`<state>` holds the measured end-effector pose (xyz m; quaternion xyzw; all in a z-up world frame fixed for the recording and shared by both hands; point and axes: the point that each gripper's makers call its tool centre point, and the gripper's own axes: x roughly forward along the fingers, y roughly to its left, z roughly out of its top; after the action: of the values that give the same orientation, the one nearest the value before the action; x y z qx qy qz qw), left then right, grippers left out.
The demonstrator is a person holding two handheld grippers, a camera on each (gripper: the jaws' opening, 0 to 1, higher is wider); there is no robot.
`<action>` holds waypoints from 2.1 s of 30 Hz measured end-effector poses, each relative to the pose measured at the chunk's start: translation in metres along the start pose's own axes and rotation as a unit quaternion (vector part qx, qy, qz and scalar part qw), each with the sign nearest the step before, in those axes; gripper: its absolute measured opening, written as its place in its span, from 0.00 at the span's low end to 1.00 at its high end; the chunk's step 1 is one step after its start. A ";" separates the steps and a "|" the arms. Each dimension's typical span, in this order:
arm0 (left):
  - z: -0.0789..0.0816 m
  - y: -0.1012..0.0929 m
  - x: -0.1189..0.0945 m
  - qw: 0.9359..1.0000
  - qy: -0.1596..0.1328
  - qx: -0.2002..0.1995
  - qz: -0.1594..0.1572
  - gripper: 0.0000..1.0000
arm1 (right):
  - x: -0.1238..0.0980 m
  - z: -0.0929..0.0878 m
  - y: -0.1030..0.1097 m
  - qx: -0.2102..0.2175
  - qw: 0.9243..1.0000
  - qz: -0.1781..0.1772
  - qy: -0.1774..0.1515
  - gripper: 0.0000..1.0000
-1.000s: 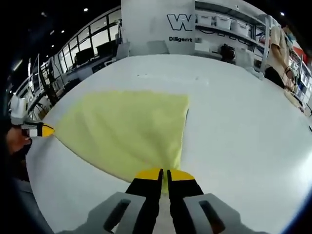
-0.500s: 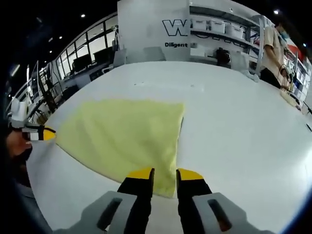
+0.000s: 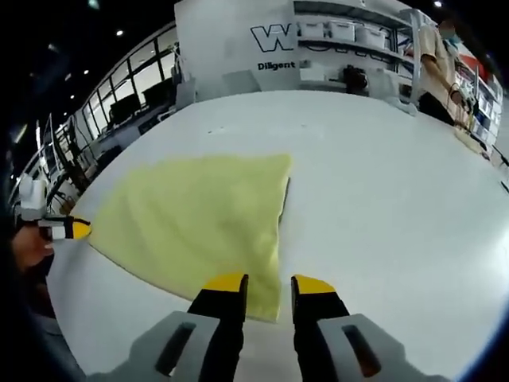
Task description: Fold the garment on the visible template until the final outline fits inside the template.
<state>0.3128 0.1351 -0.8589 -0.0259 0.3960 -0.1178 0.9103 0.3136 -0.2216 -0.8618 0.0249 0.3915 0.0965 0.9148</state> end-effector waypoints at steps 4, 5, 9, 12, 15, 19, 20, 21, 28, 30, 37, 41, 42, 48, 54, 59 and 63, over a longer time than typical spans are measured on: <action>-0.001 -0.001 0.002 1.000 0.002 0.000 -0.004 0.18 | -0.002 -0.003 0.007 -0.003 1.000 0.004 0.006 0.15; -0.001 -0.001 0.002 1.000 0.003 0.001 -0.004 0.19 | -0.001 -0.001 0.007 -0.007 1.000 0.005 0.004 0.14; -0.002 -0.003 0.003 1.000 0.001 0.006 -0.006 0.17 | -0.001 -0.003 0.010 -0.021 1.000 0.004 0.007 0.07; -0.002 -0.008 0.004 1.000 0.000 0.013 -0.016 0.11 | 0.000 -0.005 0.009 -0.021 1.000 0.005 0.010 0.04; -0.002 -0.010 0.004 1.000 0.001 0.016 -0.017 0.09 | -0.002 -0.006 0.011 -0.025 1.000 0.004 0.012 0.02; -0.002 -0.010 0.005 1.000 0.002 0.012 -0.021 0.06 | -0.003 -0.008 0.011 -0.026 1.000 0.004 0.014 0.00; -0.002 -0.010 0.005 1.000 0.004 0.014 -0.019 0.05 | -0.003 -0.008 0.010 -0.027 1.000 0.004 0.015 0.00; -0.002 -0.009 0.004 1.000 0.005 0.016 -0.019 0.05 | -0.004 -0.009 0.011 -0.028 0.999 0.004 0.016 0.00; -0.006 -0.011 0.000 0.999 0.013 0.021 -0.023 0.04 | -0.012 -0.017 0.013 -0.040 0.999 0.005 0.031 0.00; -0.009 -0.013 -0.003 0.999 0.015 0.026 -0.025 0.04 | -0.016 -0.021 0.013 -0.044 0.998 0.003 0.038 0.00; -0.027 -0.017 -0.019 0.998 0.024 0.037 -0.035 0.04 | -0.036 -0.043 0.019 -0.049 0.996 0.002 0.071 0.00; -0.037 -0.019 -0.029 0.998 0.031 0.043 -0.038 0.05 | -0.049 -0.057 0.023 -0.048 0.995 0.004 0.089 0.00; -0.039 -0.020 -0.032 0.998 0.032 0.045 -0.038 0.05 | -0.051 -0.060 0.023 -0.048 0.995 0.005 0.093 0.00; -0.057 -0.027 -0.046 0.996 0.041 0.057 -0.046 0.05 | -0.067 -0.077 0.026 -0.053 0.992 0.002 0.113 0.00; -0.066 -0.029 -0.055 0.996 0.049 0.059 -0.049 0.05 | -0.075 -0.085 0.027 -0.060 0.991 0.002 0.119 0.00; -0.069 -0.030 -0.059 0.996 0.052 0.062 -0.049 0.05 | -0.077 -0.089 0.029 -0.061 0.990 0.002 0.124 0.00; -0.074 -0.030 -0.061 0.995 0.054 0.063 -0.049 0.05 | -0.078 -0.093 0.029 -0.061 0.990 0.001 0.129 0.00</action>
<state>0.2127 0.1238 -0.8616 0.0180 0.4342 -0.1885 0.8807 0.1892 -0.2109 -0.8670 -0.0435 0.4995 0.1238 0.8563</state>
